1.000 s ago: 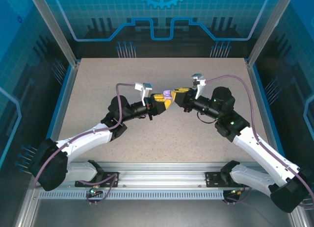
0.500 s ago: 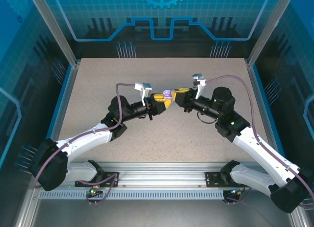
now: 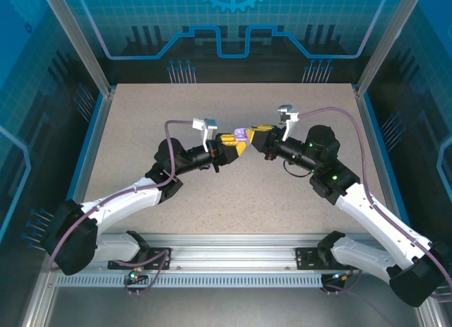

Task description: Insert the wireless bluetooth earbuds into the charging case

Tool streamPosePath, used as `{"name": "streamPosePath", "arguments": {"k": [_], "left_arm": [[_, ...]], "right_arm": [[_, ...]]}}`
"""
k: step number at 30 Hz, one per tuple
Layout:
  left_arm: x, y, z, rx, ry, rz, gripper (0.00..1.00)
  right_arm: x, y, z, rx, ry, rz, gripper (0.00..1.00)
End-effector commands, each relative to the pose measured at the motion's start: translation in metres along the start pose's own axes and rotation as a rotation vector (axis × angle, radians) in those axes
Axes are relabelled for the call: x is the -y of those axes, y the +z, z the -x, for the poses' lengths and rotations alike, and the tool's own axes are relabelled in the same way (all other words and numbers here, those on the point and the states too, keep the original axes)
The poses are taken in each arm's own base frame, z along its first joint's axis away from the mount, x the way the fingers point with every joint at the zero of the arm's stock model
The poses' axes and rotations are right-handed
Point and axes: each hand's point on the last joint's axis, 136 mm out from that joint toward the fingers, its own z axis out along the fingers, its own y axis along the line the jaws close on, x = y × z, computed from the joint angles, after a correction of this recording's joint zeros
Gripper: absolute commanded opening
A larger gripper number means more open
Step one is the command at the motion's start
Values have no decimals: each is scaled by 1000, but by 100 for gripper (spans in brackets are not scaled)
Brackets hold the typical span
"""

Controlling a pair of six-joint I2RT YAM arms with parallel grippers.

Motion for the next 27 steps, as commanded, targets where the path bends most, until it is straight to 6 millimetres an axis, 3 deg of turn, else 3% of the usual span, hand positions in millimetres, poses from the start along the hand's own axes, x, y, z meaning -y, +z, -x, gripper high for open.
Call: {"name": "streamPosePath", "arguments": {"k": [1,13,27], "left_arm": [[5,1,12,51,59,-12,0],[4,7,4,17,82,-5,0],[9,4,14,45,102,-5,0]], "right_arm": [[-12,-4,4,25,5,37,17],[-19,-5,9,20,-11,58,17],[-14,-3,-1,-12,-6,46,18]]}}
